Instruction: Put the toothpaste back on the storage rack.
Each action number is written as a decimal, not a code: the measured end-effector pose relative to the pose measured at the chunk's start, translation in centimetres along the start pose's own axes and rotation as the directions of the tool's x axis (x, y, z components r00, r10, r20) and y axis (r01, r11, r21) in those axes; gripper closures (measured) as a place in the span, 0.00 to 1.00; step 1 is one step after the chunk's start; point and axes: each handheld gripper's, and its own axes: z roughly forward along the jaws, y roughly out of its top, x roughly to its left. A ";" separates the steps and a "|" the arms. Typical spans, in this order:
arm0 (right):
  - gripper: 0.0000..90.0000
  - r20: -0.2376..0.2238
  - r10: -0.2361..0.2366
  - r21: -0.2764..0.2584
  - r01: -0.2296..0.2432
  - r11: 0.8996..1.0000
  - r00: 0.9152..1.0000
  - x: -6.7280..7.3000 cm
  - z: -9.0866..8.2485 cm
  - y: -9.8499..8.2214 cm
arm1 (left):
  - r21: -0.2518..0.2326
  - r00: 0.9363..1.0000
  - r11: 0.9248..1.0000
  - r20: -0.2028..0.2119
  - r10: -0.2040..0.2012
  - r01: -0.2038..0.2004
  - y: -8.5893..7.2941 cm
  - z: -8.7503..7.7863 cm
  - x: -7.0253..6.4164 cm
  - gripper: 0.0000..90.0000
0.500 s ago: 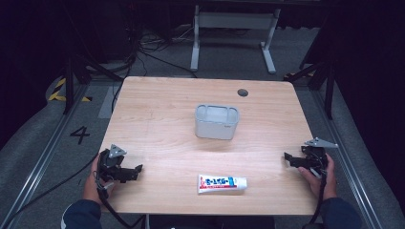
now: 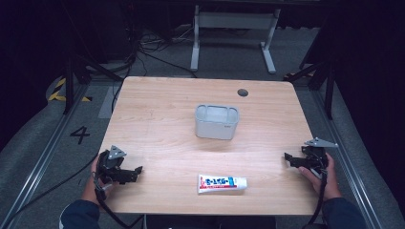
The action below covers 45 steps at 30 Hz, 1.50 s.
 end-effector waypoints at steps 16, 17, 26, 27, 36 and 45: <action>0.33 -0.229 -0.147 -0.011 0.148 0.989 0.962 1.9 -1.7 1.5 | -0.006 0.997 0.999 0.049 0.054 -0.054 -0.2 -0.1 0.2 0.00; 0.33 -0.236 -0.154 -0.014 0.155 0.988 0.959 2.2 -1.8 1.7 | -0.006 0.997 0.999 0.049 0.054 -0.054 -0.2 -0.1 0.2 0.00; 0.33 -0.315 -0.269 -0.063 0.263 0.963 0.910 5.9 -2.4 3.7 | -0.006 0.998 0.999 0.047 0.052 -0.052 -0.2 -0.1 0.2 0.00; 0.33 -0.323 -0.279 -0.069 0.271 0.960 0.904 6.2 -2.5 3.9 | -0.006 0.998 0.999 0.047 0.052 -0.052 -0.2 -0.1 0.2 0.00; 0.34 -0.390 -0.382 -0.099 0.374 0.922 0.838 9.8 -3.0 5.7 | -0.006 0.998 0.999 0.046 0.050 -0.050 -0.2 -0.1 0.2 0.00; 0.34 -0.461 -0.472 -0.116 0.476 0.872 0.752 14.1 -2.8 6.9 | -0.005 0.998 0.999 0.047 0.045 -0.045 -0.3 -0.2 0.1 0.01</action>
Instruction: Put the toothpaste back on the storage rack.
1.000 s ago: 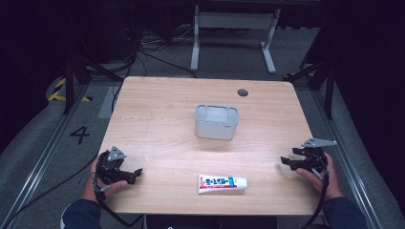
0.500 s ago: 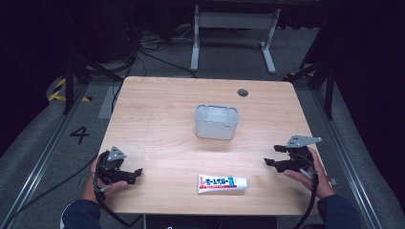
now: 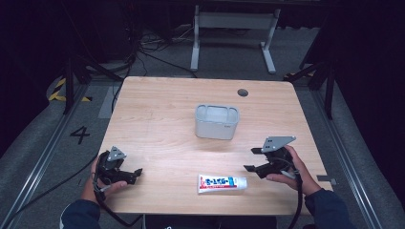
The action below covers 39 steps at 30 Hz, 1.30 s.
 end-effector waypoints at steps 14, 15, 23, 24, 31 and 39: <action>0.35 -0.147 -0.100 0.041 0.107 0.993 0.984 4.0 3.3 2.9 | 0.000 1.000 1.000 -0.004 -0.004 0.004 0.0 0.0 0.0 0.00; 0.35 -0.159 -0.113 0.050 0.123 0.991 0.981 4.4 3.7 3.1 | 0.001 1.000 1.000 -0.003 -0.005 0.005 0.0 0.0 -0.1 0.01; 0.37 -0.215 -0.186 0.111 0.214 0.971 0.959 6.6 6.0 3.9 | 0.003 1.000 1.000 -0.004 -0.002 0.002 0.0 0.0 0.0 0.01; 0.37 -0.223 -0.184 0.119 0.214 0.969 0.957 6.7 6.2 4.0 | 0.004 1.000 1.000 -0.004 -0.004 0.004 0.0 -0.1 0.0 0.01; 0.38 -0.242 -0.218 0.164 0.261 0.951 0.946 7.4 7.4 4.4 | 0.004 1.000 1.000 -0.003 -0.004 0.004 0.0 -0.1 -0.1 0.01; 0.39 -0.250 -0.243 0.232 0.302 0.925 0.937 7.3 9.0 4.6 | 0.004 1.000 1.000 -0.002 -0.005 0.005 0.0 -0.1 -0.1 0.01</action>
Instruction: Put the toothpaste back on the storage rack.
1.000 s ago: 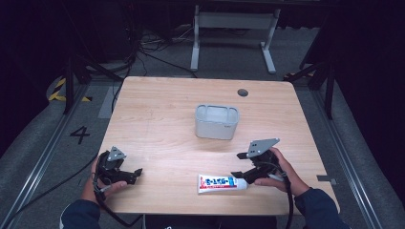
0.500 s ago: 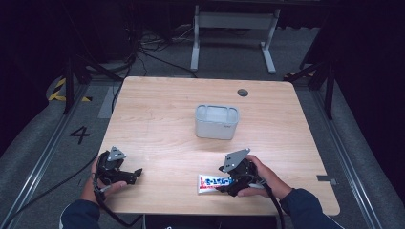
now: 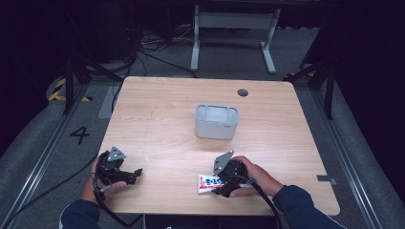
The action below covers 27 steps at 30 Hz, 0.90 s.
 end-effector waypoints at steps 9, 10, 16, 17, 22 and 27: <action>0.43 -0.019 -0.011 0.079 0.013 0.997 1.000 0.1 0.8 0.1 | 0.000 1.000 1.000 0.000 0.000 0.000 0.0 0.0 0.0 0.01; 0.43 -0.020 -0.011 0.080 0.013 0.997 1.000 0.1 0.7 0.1 | 0.000 1.000 1.000 0.000 0.000 0.000 0.0 0.0 0.0 0.01; 0.47 -0.028 -0.011 0.105 0.014 0.994 1.000 -0.2 0.8 0.5 | 0.000 1.000 1.000 0.000 0.000 0.000 0.0 0.0 0.0 0.01; 0.47 -0.029 -0.014 0.118 0.017 0.993 0.999 -0.2 0.8 0.6 | 0.000 1.000 1.000 0.000 0.000 0.000 0.0 0.0 0.0 0.01; 0.45 -0.037 -0.027 0.161 0.033 0.986 0.999 -0.2 0.9 1.2 | 0.000 1.000 1.000 0.001 0.001 -0.001 0.0 0.0 0.0 0.00; 0.45 -0.047 -0.044 0.212 0.053 0.976 0.998 -0.2 1.2 2.2 | 0.000 1.000 1.000 0.001 0.002 -0.002 0.0 0.0 0.0 0.00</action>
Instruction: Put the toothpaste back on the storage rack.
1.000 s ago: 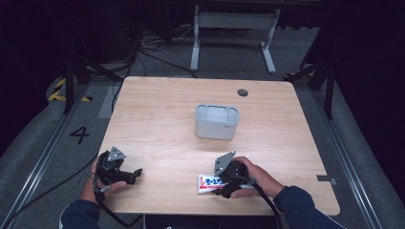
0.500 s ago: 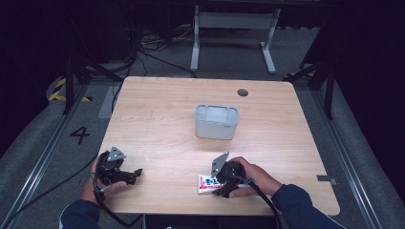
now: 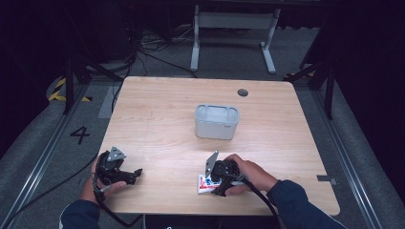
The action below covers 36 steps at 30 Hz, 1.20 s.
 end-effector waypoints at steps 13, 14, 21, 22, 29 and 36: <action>0.52 -0.004 -0.001 -0.001 0.001 1.000 1.000 -0.1 -0.1 0.0 | 0.000 1.000 1.000 0.000 0.000 0.000 0.0 0.0 0.0 0.00; 0.53 -0.001 0.002 -0.015 -0.002 1.000 1.000 -0.1 -0.1 -0.2 | 0.000 1.000 1.000 0.000 0.000 0.000 0.0 0.0 0.0 0.00; 0.61 0.001 0.022 -0.072 -0.021 0.997 1.000 -0.1 -0.5 -0.8 | 0.000 1.000 1.000 -0.001 -0.001 0.001 0.0 0.0 0.0 0.00; 0.62 -0.001 0.028 -0.078 -0.028 0.997 1.000 -0.2 -0.6 -0.9 | 0.000 1.000 1.000 0.000 -0.001 0.001 0.0 0.0 0.0 0.00; 0.65 0.003 0.059 -0.157 -0.057 0.986 0.998 -0.4 -1.5 -1.9 | 0.000 1.000 1.000 0.000 -0.001 0.001 0.0 0.0 0.0 0.01; 0.67 0.004 0.102 -0.249 -0.097 0.963 0.995 -0.9 -2.9 -3.3 | 0.000 1.000 1.000 -0.001 -0.001 0.001 0.0 0.0 0.0 0.01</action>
